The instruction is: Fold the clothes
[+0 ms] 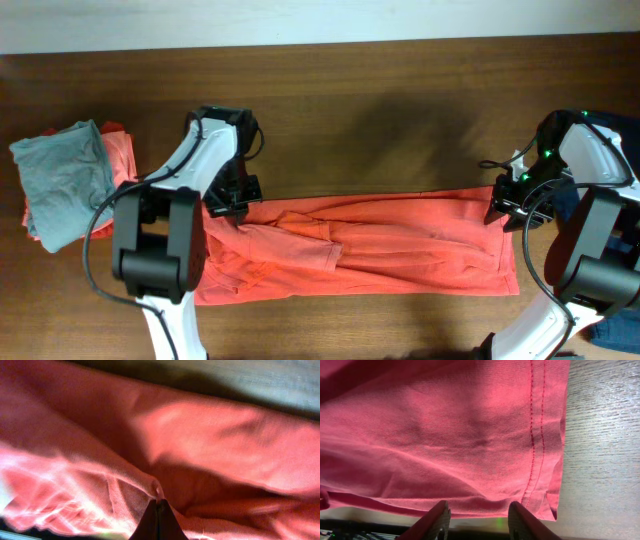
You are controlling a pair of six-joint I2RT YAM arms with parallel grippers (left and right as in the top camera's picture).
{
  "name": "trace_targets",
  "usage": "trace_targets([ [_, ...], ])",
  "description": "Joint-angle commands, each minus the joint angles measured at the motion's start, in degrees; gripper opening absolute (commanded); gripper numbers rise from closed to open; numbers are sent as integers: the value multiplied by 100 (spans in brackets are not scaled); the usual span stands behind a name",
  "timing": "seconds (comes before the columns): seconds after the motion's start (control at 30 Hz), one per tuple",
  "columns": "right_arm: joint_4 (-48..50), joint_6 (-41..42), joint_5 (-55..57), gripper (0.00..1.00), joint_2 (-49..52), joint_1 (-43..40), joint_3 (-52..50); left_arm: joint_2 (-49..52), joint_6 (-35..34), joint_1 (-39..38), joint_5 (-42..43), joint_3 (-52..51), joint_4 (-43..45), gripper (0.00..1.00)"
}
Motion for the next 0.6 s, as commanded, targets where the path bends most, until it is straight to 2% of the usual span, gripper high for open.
trace_targets([
  [0.0, -17, -55, -72, 43, -160, 17, 107, -511, -33, 44, -240, 144, -282, 0],
  [0.27, -15, -55, -72, 43, -160, 17, 107, -562, -31, 44, -564, -33, -885, 1],
  [0.57, -17, -55, -72, 43, -160, 17, 107, -562, -31, 48, -564, -1429, -590, 1],
])
